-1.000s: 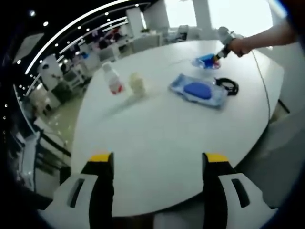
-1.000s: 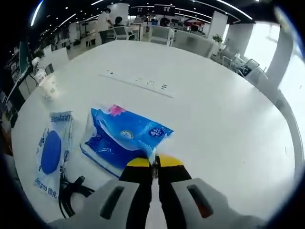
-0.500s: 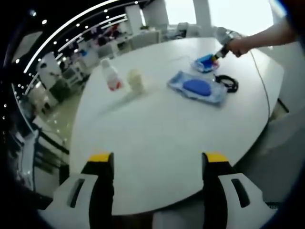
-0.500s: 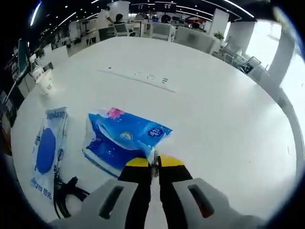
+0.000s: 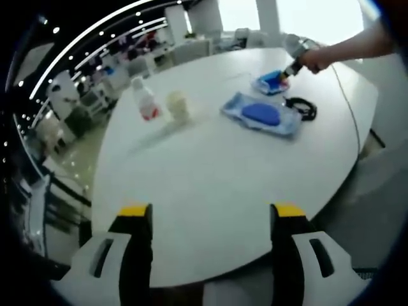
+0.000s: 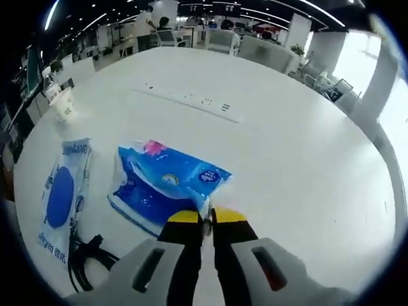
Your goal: Arrange the tabletop items into an orderly group along one side of the table until the central work area is clear of visible clutter.
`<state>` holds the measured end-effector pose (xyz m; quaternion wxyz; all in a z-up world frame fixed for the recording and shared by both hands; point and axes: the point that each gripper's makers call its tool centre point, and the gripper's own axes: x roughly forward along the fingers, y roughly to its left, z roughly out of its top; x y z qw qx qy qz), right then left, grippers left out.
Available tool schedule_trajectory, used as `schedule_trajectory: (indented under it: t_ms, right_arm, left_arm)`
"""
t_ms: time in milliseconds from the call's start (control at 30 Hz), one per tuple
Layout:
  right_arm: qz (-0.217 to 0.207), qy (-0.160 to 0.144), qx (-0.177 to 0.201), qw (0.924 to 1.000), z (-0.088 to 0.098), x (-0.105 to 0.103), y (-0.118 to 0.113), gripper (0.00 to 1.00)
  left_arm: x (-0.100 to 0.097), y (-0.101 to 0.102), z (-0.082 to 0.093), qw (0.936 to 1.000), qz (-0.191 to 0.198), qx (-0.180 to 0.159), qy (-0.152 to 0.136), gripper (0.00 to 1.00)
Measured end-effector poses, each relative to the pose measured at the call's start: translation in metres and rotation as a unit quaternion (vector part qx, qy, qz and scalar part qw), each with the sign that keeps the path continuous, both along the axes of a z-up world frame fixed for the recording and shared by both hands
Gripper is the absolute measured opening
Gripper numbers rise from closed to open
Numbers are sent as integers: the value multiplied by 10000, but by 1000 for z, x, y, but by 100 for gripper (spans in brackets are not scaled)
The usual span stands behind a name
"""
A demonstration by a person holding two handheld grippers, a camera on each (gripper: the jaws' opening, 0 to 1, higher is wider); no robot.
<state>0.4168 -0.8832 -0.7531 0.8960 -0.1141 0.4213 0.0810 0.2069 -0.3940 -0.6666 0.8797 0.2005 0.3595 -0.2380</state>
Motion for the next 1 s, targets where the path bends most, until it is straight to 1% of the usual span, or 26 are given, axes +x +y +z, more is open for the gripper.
schedule_trajectory:
  t_ms: [100, 133, 233, 300, 367, 433, 700, 767, 900, 1000]
  right_arm:
    - [-5, -11, 0, 10000, 2, -3, 2, 4]
    - [-36, -8, 20, 10000, 5, -6, 4, 5]
    - [-60, 39, 24, 10000, 7, -11, 8, 7]
    - [-96, 129, -35, 9999, 6, -16, 8, 16]
    - [-147, 123, -72, 9998, 4, -13, 3, 23]
    - [-211, 116, -56, 9997, 5, -13, 1, 25]
    - [-281, 86, 18, 9996, 3, -8, -6, 27]
    - [-289, 85, 24, 9995, 5, -12, -5, 28]
    - [-342, 66, 115, 9993, 8, -13, -4, 29]
    - [-402, -5, 186, 9990, 14, -20, 0, 30]
  left_arm:
    - [0, 0, 0, 10000, -4, 8, -11, 72]
    - [0, 0, 0, 10000, -2, 8, -11, 72]
    - [0, 0, 0, 10000, -3, 6, -7, 72]
    - [0, 0, 0, 10000, -16, 7, -2, 72]
    - [-1, -1, -1, 10000, -43, 13, 30, 72]
    - [-1, -2, -1, 10000, -74, 22, 20, 72]
    - [-1, -2, -1, 10000, -94, 17, 15, 72]
    - [-1, -3, -1, 9999, -110, 19, 11, 72]
    - [-1, -3, 0, 9999, -125, 22, 0, 72]
    - [0, -4, 0, 9999, -146, 51, -26, 71]
